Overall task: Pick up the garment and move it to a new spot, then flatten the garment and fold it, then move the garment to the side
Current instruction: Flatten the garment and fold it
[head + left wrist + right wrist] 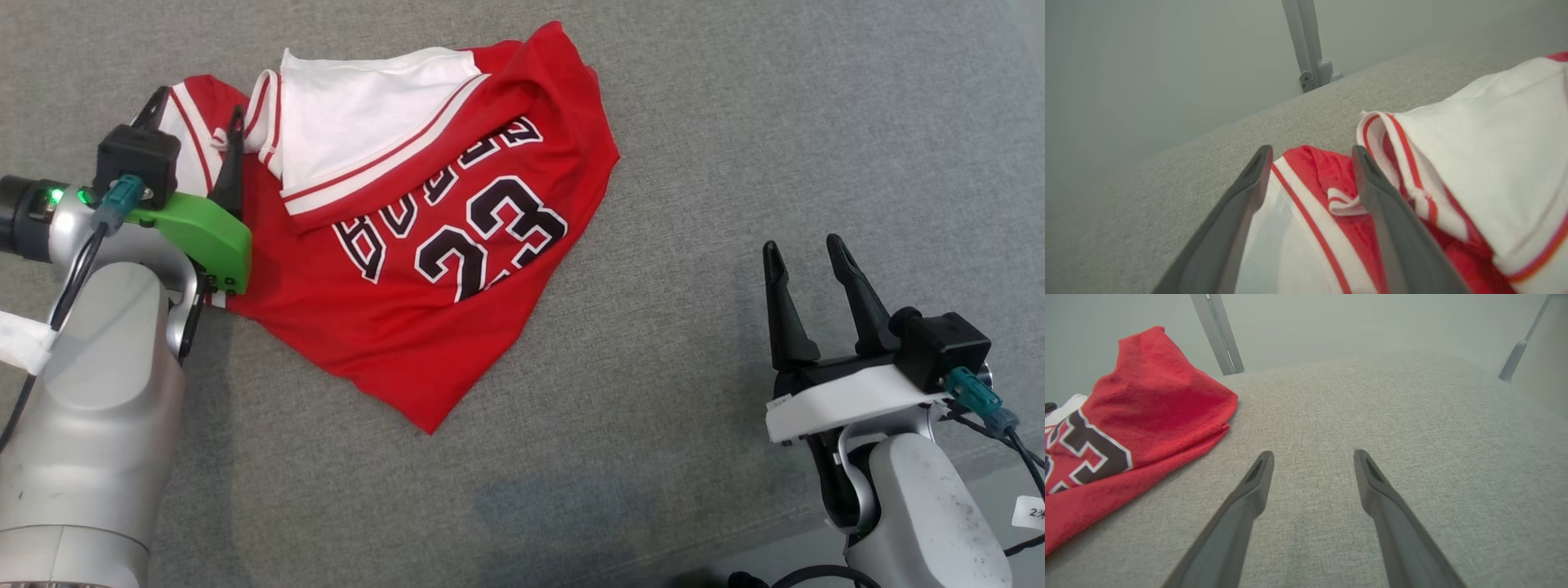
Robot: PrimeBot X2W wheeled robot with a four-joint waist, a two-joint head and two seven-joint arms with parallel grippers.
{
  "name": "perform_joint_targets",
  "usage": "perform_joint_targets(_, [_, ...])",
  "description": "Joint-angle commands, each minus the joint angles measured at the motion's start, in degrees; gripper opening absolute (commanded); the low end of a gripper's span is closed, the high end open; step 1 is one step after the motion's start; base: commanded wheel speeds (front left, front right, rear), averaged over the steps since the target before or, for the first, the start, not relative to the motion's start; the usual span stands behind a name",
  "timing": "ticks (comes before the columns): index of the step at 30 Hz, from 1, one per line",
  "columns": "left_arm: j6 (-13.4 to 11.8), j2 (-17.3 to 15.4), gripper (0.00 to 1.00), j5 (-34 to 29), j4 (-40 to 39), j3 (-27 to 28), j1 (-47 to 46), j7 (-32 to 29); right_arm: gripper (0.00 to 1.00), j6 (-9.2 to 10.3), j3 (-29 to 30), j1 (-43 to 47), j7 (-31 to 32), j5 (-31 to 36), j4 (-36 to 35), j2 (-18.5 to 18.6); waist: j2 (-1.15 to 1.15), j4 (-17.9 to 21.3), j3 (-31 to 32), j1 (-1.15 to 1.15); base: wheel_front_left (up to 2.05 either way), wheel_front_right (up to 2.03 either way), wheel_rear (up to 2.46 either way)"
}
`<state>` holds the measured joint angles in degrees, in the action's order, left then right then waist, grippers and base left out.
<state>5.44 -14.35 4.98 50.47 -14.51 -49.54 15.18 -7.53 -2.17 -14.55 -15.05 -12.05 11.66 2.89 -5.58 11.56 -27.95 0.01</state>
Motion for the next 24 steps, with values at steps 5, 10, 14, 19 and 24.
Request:
perform_joint_targets(5, [-2.6,-1.4,1.0,0.4,2.9,1.2,-0.3,-0.1,1.0,0.08,0.6,-0.5,-0.1,-0.4,-0.1,0.1,-0.01,0.6,-1.4,-0.01,0.0,0.0,0.0])
perform_joint_targets(10, [-4.7,-1.6,1.0,0.7,7.9,2.1,-0.8,-0.1,1.0,0.08,0.5,-0.9,-0.1,-0.5,0.4,0.1,-0.01,0.2,-1.8,-0.01,0.0,0.0,0.0])
perform_joint_targets(14, [-4.5,-0.7,0.41,1.2,12.5,2.0,-1.5,-0.3,1.0,0.08,0.3,-0.8,-0.1,-0.5,0.8,0.1,-0.01,-0.2,-1.4,-0.01,0.0,0.0,0.0])
perform_joint_targets(19, [-2.7,0.5,0.0,1.5,16.4,0.9,-2.7,-0.3,1.0,0.08,0.1,-0.8,-0.1,-0.9,1.5,0.1,-0.01,-0.9,-0.2,-0.01,0.0,0.0,0.0])
perform_joint_targets(24, [-2.7,1.5,0.0,3.0,16.6,1.6,-1.8,-0.1,1.0,0.08,0.4,0.4,-0.1,-1.3,2.2,0.1,-0.01,-2.5,2.6,-0.01,0.0,0.0,0.0])
